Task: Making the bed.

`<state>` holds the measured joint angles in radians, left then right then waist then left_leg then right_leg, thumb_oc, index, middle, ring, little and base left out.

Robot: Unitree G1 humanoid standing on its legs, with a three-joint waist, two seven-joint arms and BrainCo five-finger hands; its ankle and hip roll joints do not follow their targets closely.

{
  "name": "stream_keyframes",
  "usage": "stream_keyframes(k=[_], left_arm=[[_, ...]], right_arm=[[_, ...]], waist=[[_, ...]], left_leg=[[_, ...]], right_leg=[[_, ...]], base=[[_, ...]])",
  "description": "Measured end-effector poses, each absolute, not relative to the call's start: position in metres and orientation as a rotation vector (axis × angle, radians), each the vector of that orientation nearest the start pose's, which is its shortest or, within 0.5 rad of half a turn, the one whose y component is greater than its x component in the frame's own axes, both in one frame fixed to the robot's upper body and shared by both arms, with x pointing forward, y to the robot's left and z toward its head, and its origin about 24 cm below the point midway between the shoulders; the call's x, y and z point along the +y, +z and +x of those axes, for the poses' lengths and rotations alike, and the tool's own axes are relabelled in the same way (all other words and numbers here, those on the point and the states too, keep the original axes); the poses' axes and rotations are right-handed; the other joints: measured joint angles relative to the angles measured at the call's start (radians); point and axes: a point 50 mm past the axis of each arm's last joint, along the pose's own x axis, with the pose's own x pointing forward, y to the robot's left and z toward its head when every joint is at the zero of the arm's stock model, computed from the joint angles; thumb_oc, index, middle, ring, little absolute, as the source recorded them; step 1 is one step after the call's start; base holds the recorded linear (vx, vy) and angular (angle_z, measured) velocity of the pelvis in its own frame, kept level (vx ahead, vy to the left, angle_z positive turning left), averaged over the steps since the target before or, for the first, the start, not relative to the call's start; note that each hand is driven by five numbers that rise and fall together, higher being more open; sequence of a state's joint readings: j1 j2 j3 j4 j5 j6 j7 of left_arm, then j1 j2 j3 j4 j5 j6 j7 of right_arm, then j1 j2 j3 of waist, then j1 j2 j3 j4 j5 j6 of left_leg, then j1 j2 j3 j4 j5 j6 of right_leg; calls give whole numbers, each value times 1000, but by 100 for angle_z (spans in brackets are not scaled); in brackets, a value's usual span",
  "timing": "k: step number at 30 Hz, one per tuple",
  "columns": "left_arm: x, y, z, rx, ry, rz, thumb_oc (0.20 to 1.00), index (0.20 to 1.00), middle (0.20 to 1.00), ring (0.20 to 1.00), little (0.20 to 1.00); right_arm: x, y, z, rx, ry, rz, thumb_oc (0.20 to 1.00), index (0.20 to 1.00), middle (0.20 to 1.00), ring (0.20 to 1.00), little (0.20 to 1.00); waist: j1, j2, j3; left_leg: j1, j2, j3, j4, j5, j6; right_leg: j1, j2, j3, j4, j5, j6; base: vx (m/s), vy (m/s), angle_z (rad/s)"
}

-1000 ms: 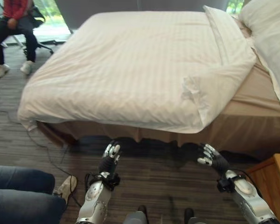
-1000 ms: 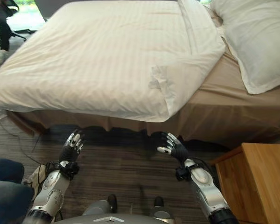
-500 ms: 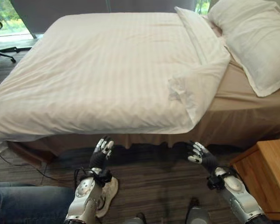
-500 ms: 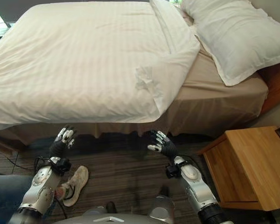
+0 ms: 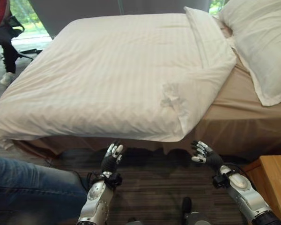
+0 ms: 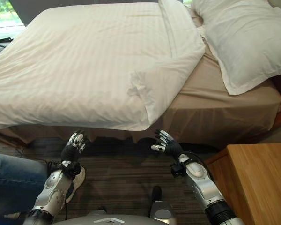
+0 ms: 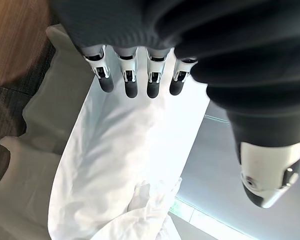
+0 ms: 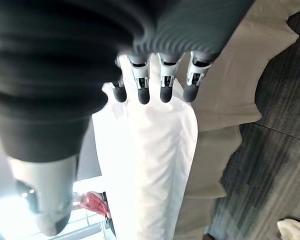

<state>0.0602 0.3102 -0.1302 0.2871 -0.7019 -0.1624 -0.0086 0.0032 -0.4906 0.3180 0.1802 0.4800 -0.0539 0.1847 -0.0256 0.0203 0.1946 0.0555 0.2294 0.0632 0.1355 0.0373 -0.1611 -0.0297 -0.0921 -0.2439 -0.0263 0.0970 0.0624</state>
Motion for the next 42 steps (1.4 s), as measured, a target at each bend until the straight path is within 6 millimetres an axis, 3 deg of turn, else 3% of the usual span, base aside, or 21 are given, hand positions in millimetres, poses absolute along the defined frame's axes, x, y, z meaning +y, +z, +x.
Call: stream_keyframes(k=[3, 4, 5, 7, 9, 11, 12, 13, 16, 20, 24, 30, 33, 36, 39, 42], left_arm=[[209, -15, 229, 199, 63, -349, 1000, 1000, 1000, 1000, 1000], [208, -13, 230, 191, 56, -350, 1000, 1000, 1000, 1000, 1000], [206, -12, 230, 189, 48, -350, 1000, 1000, 1000, 1000, 1000], [197, -8, 236, 174, -1, -348, 1000, 1000, 1000, 1000, 1000], [194, 1, 238, 139, -28, -334, 1000, 1000, 1000, 1000, 1000], [193, 8, 240, 109, -52, -302, 1000, 1000, 1000, 1000, 1000], [194, 8, 239, 109, -53, -293, 1000, 1000, 1000, 1000, 1000], [195, 10, 240, 102, -56, -285, 1000, 1000, 1000, 1000, 1000], [201, 19, 244, 78, -72, -242, 1000, 1000, 1000, 1000, 1000], [208, 38, 251, 18, -98, -121, 1000, 1000, 1000, 1000, 1000], [241, 57, 270, -7, -57, 142, 1000, 1000, 1000, 1000, 1000], [296, 88, 316, 52, 102, 406, 1000, 1000, 1000, 1000, 1000], [334, 108, 328, 101, 246, 454, 1000, 1000, 1000, 1000, 1000], [353, 126, 333, 128, 287, 495, 1000, 1000, 1000, 1000, 1000], [364, 130, 332, 147, 318, 427, 1000, 1000, 1000, 1000, 1000], [367, 138, 336, 159, 319, 445, 1000, 1000, 1000, 1000, 1000]], right_arm=[[-180, 3, 236, 242, 394, -6, 1000, 1000, 1000, 1000, 1000], [-180, 3, 235, 242, 396, -7, 1000, 1000, 1000, 1000, 1000], [-181, 3, 234, 245, 396, -9, 1000, 1000, 1000, 1000, 1000], [-185, 0, 230, 259, 384, -11, 1000, 1000, 1000, 1000, 1000], [-187, -4, 225, 279, 378, -9, 1000, 1000, 1000, 1000, 1000], [-192, -10, 218, 305, 366, -5, 1000, 1000, 1000, 1000, 1000], [-194, -11, 215, 315, 361, -7, 1000, 1000, 1000, 1000, 1000], [-196, -13, 213, 324, 359, -11, 1000, 1000, 1000, 1000, 1000], [-193, -16, 211, 331, 350, 9, 1000, 1000, 1000, 1000, 1000], [-188, -14, 212, 317, 359, 36, 1000, 1000, 1000, 1000, 1000], [-187, -15, 213, 324, 380, 30, 1000, 1000, 1000, 1000, 1000], [-185, -20, 207, 364, 419, 36, 1000, 1000, 1000, 1000, 1000], [-180, -25, 203, 390, 456, 37, 1000, 1000, 1000, 1000, 1000], [-182, -32, 192, 437, 467, 45, 1000, 1000, 1000, 1000, 1000], [-179, -39, 183, 481, 489, 53, 1000, 1000, 1000, 1000, 1000], [-172, -41, 181, 490, 528, 58, 1000, 1000, 1000, 1000, 1000]], waist=[[4, -35, 9], [1, -46, 15], [0, -53, 19], [-8, -68, 27], [-18, -63, 26], [-30, -28, 22], [-33, 0, 16], [-54, 34, 13], [-56, 22, 17], [-71, 41, 4], [-86, 49, -3], [-123, 47, -10], [-159, 42, -26], [-179, 43, -38], [-205, 44, -38], [-218, 45, -38]], left_leg=[[-52, -19, -20, 87, 97, -13], [-54, -23, -15, 93, 130, 13], [-62, -25, -11, 98, 127, 13], [-71, -82, 31, 58, 106, -7], [-68, -134, 64, -18, 82, 13], [-32, -192, 63, -127, 80, 32], [-21, -179, 79, -140, 51, 83], [-8, -153, 92, -164, -19, 130], [12, -170, 119, -223, -13, 142], [37, -178, 126, -230, -6, 141], [54, -176, 154, -228, -6, 140], [57, -162, 190, -228, -14, 130], [30, -160, 213, -234, -19, 122], [-4, -165, 244, -234, -18, 123], [-21, -168, 260, -234, -14, 123], [-47, -169, 266, -232, -12, 125]], right_leg=[[9, -26, 7, -10, -7, -5], [26, -25, 7, -23, -6, -6], [31, -26, 11, -25, -8, -10], [25, -44, 17, -35, -7, -19], [10, -45, 27, -34, -3, -23], [-10, -19, 37, -13, -3, -23], [-11, 4, 36, -10, -3, -23], [-17, 34, 34, -1, -4, -24], [-37, 18, 44, 10, -4, -16], [-12, 17, 58, -15, 8, -11], [14, 33, 89, -74, 41, -22], [2, 50, 119, -77, 38, -17], [-38, 55, 145, -77, 50, -18], [-88, 57, 174, -74, 66, -21], [-115, 58, 189, -74, 75, -23], [-143, 58, 196, -73, 80, -26]], base=[[134, -149, 4], [97, -41, 0], [210, -72, 3], [173, -29, -5], [99, 10, -8], [89, 55, -21], [53, 87, -24], [82, 99, -17], [118, 73, -25], [76, 85, -7], [35, 41, -24], [-9, 14, -19], [-77, 10, -29], [-36, 8, -27], [-31, 20, -19], [-42, 13, -7]])
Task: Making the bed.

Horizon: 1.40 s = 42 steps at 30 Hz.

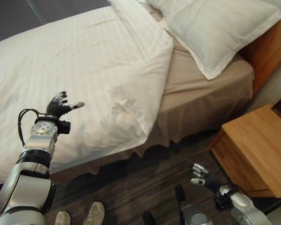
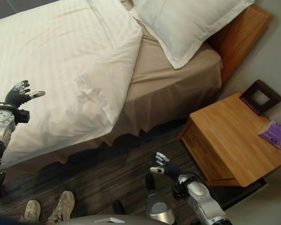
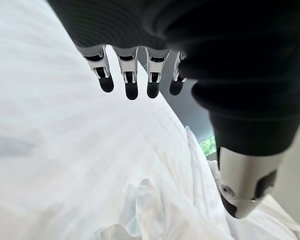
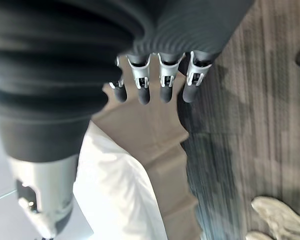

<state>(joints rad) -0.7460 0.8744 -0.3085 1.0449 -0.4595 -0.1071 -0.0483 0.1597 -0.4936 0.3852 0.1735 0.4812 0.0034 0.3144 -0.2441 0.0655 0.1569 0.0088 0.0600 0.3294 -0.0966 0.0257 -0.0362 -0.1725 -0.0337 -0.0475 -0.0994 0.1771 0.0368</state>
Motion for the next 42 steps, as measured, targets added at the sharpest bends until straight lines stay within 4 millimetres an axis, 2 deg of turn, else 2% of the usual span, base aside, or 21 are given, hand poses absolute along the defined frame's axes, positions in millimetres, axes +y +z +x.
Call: stream_keyframes(k=[3, 7, 14, 16, 27, 34, 36, 42], left_arm=[[369, 151, 342, 154, 333, 470, 1000, 1000, 1000, 1000, 1000], [370, 178, 348, 88, 352, 485, 1000, 1000, 1000, 1000, 1000], [359, 215, 360, -15, 360, 492, 1000, 1000, 1000, 1000, 1000], [356, 224, 363, -44, 368, 494, 1000, 1000, 1000, 1000, 1000], [344, 275, 370, -170, 367, 531, 1000, 1000, 1000, 1000, 1000], [332, 287, 376, -222, 375, 540, 1000, 1000, 1000, 1000, 1000], [333, 286, 376, -214, 389, 535, 1000, 1000, 1000, 1000, 1000], [336, 288, 376, -242, 481, 440, 1000, 1000, 1000, 1000, 1000]], right_arm=[[-170, -41, 181, 491, 536, 66, 1000, 1000, 1000, 1000, 1000], [-170, -42, 180, 495, 530, 94, 1000, 1000, 1000, 1000, 1000], [-172, -40, 183, 485, 517, 109, 1000, 1000, 1000, 1000, 1000], [-175, -37, 186, 470, 501, 124, 1000, 1000, 1000, 1000, 1000], [-176, -34, 189, 453, 491, 141, 1000, 1000, 1000, 1000, 1000], [-175, -29, 195, 420, 486, 173, 1000, 1000, 1000, 1000, 1000], [-174, -28, 197, 410, 488, 172, 1000, 1000, 1000, 1000, 1000], [-176, -27, 198, 395, 451, 192, 1000, 1000, 1000, 1000, 1000]], waist=[[0, 3, 2], [-4, 15, 14], [-10, 38, 73], [-19, 39, 102], [-71, 46, 170], [-96, 58, 200], [-107, 58, 211], [-107, 73, 233]], left_leg=[[-28, -1, 13, 3, 2, 0], [-80, -6, 17, 3, 7, 2], [-132, -4, 15, 0, 9, -1], [-134, -4, 17, 3, 9, -2], [-208, -9, 47, 3, 8, -2], [-273, -16, 75, 3, 8, -2], [-292, -16, 81, 2, 8, -2], [-337, -16, 98, -3, 12, -4]], right_leg=[[-33, -1, 6, 0, 5, -1], [-86, -3, 12, 0, 14, -2], [-137, -1, 9, 0, 14, -2], [-140, 0, 15, 0, 17, -6], [-232, 2, 55, 1, 31, -14], [-314, 3, 86, 1, 49, -11], [-337, 4, 91, 1, 54, -11], [-387, 9, 110, 1, 68, -13]], base=[[-47, -9, -10], [-7, -17, -1], [32, -42, 1], [50, -24, -3], [18, -18, -11], [8, 1, -11], [65, 39, -8], [-31, -13, -9]])
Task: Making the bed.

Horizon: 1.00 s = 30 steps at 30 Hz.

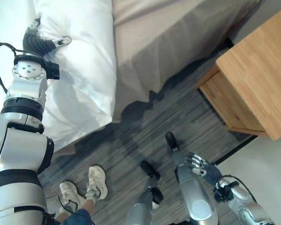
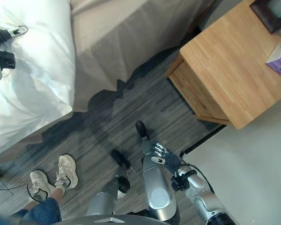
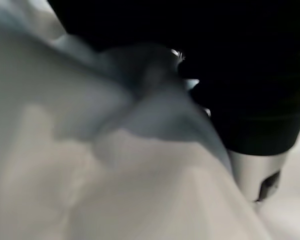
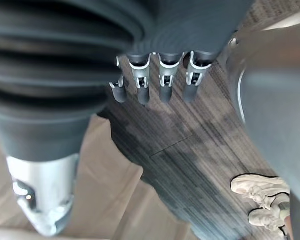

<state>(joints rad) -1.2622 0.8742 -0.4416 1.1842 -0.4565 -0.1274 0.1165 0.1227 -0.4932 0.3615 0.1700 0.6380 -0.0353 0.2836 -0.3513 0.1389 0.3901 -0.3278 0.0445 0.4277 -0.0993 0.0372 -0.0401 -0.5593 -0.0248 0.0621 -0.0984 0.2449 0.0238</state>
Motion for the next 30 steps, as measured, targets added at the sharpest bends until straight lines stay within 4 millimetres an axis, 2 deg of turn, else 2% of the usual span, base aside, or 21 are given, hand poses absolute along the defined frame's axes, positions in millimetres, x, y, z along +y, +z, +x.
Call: stream_keyframes(k=[1, 2, 7, 10, 14, 17, 19, 20, 21, 25, 26, 27, 30], left_arm=[[336, 288, 376, -245, 486, 437, 529, 529, 529, 529, 529], [335, 288, 377, -247, 490, 432, 200, 200, 200, 200, 200], [333, 292, 377, -265, 505, 409, 200, 200, 200, 200, 200], [310, 298, 387, -301, 442, 372, 200, 200, 200, 200, 200], [265, 302, 401, -352, 307, 404, 200, 200, 200, 200, 200], [193, 303, 411, -429, 73, 388, 200, 200, 200, 200, 200], [144, 305, 409, -489, -78, 382, 200, 200, 200, 200, 200], [130, 304, 408, -502, -115, 365, 200, 200, 200, 200, 200], [122, 303, 407, -502, -130, 336, 200, 200, 200, 200, 200], [124, 303, 408, -491, -112, 261, 200, 200, 200, 200, 200], [125, 303, 408, -487, -110, 243, 564, 564, 564, 564, 564], [125, 301, 408, -482, -112, 236, 1000, 1000, 1000, 1000, 1000], [125, 288, 409, -451, -127, 189, 1000, 1000, 1000, 1000, 1000]], right_arm=[[-176, -27, 198, 396, 444, 191, 1000, 1000, 1000, 1000, 1000], [-176, -27, 198, 398, 437, 189, 1000, 1000, 1000, 1000, 1000], [-176, -28, 198, 401, 438, 189, 1000, 1000, 1000, 1000, 1000], [-172, -29, 197, 411, 457, 189, 1000, 1000, 1000, 1000, 1000], [-168, -31, 196, 421, 474, 188, 1000, 1000, 1000, 1000, 1000], [-169, -31, 197, 417, 470, 187, 1000, 1000, 1000, 1000, 1000], [-171, -31, 199, 420, 465, 183, 1000, 1000, 1000, 1000, 1000], [-171, -31, 199, 418, 463, 182, 1000, 1000, 1000, 1000, 1000], [-171, -31, 199, 420, 462, 182, 1000, 1000, 1000, 1000, 1000], [-173, -35, 195, 438, 455, 184, 1000, 1000, 1000, 1000, 1000], [-173, -35, 196, 437, 455, 183, 1000, 1000, 1000, 1000, 1000], [-173, -34, 196, 436, 454, 183, 1000, 1000, 1000, 1000, 1000], [-175, -32, 199, 423, 447, 183, 1000, 1000, 1000, 1000, 1000]], waist=[[3, 2, 2], [5, 5, 3], [7, 10, 6], [12, 10, 6], [17, 11, 7], [16, 11, 7], [8, 11, 7], [-2, 12, 6], [-8, 12, 6], [-23, 16, 4], [-23, 16, 4], [-25, 16, 4], [-34, 16, 2]], left_leg=[[-4, 0, 1, 0, 0, 0], [-6, 0, 1, 0, 1, -1], [-4, 0, 0, 0, 3, -2], [6, 0, -7, 0, 5, 0], [38, -7, -10, 6, 9, 0], [83, -16, -30, 5, 9, 0], [108, -24, -31, 2, 7, 0], [119, -28, -30, 0, 3, -1], [127, -31, -28, 0, 0, 1], [143, -41, -23, 3, -4, 6], [143, -43, -20, 4, -4, 6], [144, -48, -15, 6, -4, 6], [158, -55, 8, 5, -14, 14]], right_leg=[[-6, 1, 1, 0, 0, 0], [-7, 1, 2, 0, 0, 0], [-5, 0, 1, 0, 1, -2], [10, -1, -4, 0, 2, -2], [42, -11, -9, 5, 0, -1], [96, -23, -24, 5, -8, 8], [123, -32, -25, 4, -20, 22], [131, -37, -23, 4, -21, 24], [136, -39, -17, 4, -21, 24], [147, -43, -3, 4, -18, 28], [148, -43, -1, 4, -17, 29], [147, -42, 2, 3, -17, 29], [152, -43, 26, 4, -15, 37]], base=[[0, 0, 0], [0, 0, 0], [4, -13, 1], [-16, -25, 8], [10, -23, 6], [86, 23, 17], [70, 46, 11], [68, 58, -4], [51, 47, -9], [50, 58, -7], [149, 127, -1], [147, 108, -5], [75, 41, -19]])
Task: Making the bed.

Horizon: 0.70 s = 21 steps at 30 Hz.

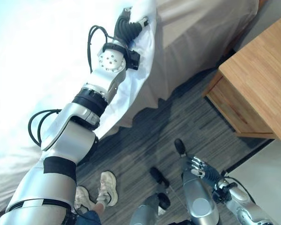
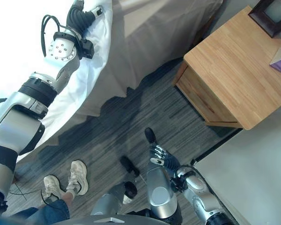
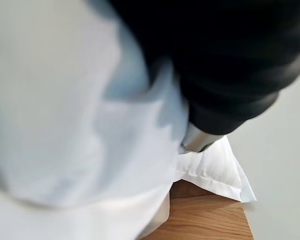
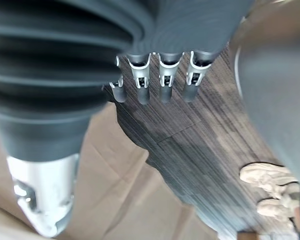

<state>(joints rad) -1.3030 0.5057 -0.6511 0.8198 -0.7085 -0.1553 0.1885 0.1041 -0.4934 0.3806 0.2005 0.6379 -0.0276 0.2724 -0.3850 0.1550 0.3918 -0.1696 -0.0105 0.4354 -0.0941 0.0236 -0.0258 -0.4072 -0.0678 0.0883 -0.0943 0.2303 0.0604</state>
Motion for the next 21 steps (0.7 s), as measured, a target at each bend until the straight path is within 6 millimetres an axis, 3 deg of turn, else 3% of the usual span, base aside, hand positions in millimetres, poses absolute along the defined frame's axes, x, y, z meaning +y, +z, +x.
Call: stream_keyframes(k=[2, 4, 5, 9, 15, 18, 21], left_arm=[[116, 283, 408, -444, -187, 146, 1000, 1000, 1000, 1000, 1000], [94, 289, 401, -495, -292, 124, 1000, 1000, 1000, 1000, 1000], [72, 292, 393, -533, -385, 97, 1000, 1000, 1000, 1000, 1000], [40, 296, 379, -581, -527, 65, 1000, 1000, 1000, 1000, 1000], [21, 304, 364, -621, -631, 0, 1000, 1000, 1000, 1000, 1000], [4, 311, 337, -702, -780, -76, 1000, 1000, 1000, 1000, 1000], [4, 312, 335, -718, -801, -81, 1000, 1000, 1000, 1000, 1000]], right_arm=[[-179, -28, 202, 408, 433, 180, 1000, 1000, 1000, 1000, 1000], [-180, -28, 202, 409, 433, 176, 1000, 1000, 1000, 1000, 1000], [-180, -28, 202, 410, 433, 176, 1000, 1000, 1000, 1000, 1000], [-179, -29, 201, 416, 440, 177, 1000, 1000, 1000, 1000, 1000], [-184, -31, 198, 444, 471, 140, 1000, 1000, 1000, 1000, 1000], [-189, -34, 193, 472, 466, 126, 1000, 1000, 1000, 1000, 1000], [-193, -36, 190, 487, 468, 114, 1000, 1000, 1000, 1000, 1000]], waist=[[-20, 1, -2], [-33, 1, -2], [-43, 0, -3], [-81, 17, -17], [-62, 59, -45], [-48, 66, -52], [-41, 68, -72]], left_leg=[[4, -4, 12, 0, -4, 5], [7, -7, 21, 0, -11, 14], [11, -11, 24, 0, -11, 13], [20, -9, 26, -6, -18, 3], [24, 13, 15, -6, -24, -5], [40, 23, 9, -6, -23, -5], [34, 27, 11, -6, -25, 3]], right_leg=[[1, -4, 11, -1, 1, 4], [-1, -4, 22, -1, 3, 7], [-1, -6, 32, -1, 3, 9], [-6, -3, 58, -1, 3, 11], [-6, 18, 53, 5, 0, 10], [4, 21, 37, 29, -15, 0], [-11, 24, 30, 56, -24, 2]], base=[[17, 6, -19], [6, -11, -19], [-1, -15, -20], [-5, -32, -25], [-6, -45, -2], [-69, -52, 16], [-48, -111, 4]])
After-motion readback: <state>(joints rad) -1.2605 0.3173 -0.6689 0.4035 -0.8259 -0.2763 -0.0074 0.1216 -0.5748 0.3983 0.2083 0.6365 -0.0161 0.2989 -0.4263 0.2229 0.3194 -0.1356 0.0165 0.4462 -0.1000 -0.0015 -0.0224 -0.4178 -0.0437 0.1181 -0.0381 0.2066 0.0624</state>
